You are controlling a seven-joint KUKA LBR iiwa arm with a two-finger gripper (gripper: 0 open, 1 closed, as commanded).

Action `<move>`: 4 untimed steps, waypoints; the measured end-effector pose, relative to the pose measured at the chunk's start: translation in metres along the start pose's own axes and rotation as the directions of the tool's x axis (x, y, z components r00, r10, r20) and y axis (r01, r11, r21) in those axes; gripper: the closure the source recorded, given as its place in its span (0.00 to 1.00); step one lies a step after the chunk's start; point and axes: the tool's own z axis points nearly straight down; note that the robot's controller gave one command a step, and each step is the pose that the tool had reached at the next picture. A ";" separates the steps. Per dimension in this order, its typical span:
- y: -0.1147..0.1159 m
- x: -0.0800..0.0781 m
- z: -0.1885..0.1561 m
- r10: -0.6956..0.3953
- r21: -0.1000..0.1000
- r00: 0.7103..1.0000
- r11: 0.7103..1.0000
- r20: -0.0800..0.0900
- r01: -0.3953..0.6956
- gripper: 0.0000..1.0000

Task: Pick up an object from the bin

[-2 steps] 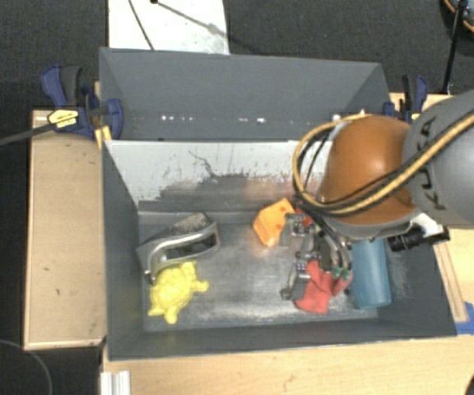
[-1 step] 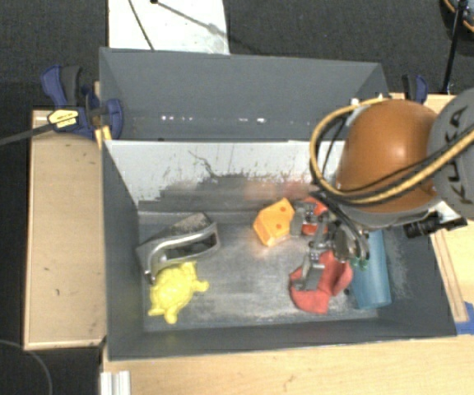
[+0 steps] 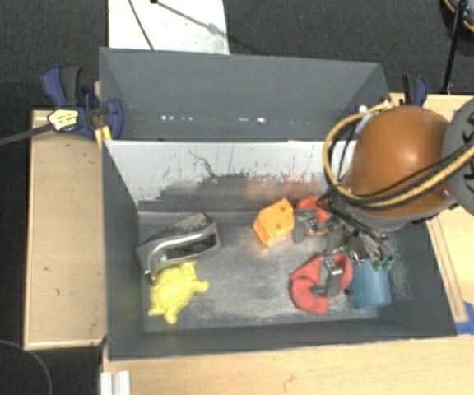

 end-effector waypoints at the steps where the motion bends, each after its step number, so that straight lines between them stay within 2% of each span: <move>1: -0.042 -0.008 0.027 0.110 0.000 0.994 0.994 0.000 -0.110 0.00; 2: -0.059 -0.001 0.040 0.190 0.001 0.982 0.982 -0.004 -0.190 0.00; 3: -0.043 -0.009 0.068 -0.032 0.000 0.999 0.999 -0.001 0.032 0.00; 4: -0.064 -0.014 0.100 0.201 0.000 0.980 0.980 -0.002 -0.201 0.00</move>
Offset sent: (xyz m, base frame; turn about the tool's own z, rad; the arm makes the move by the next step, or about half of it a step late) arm 0.0023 -0.0603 -0.0492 -0.0370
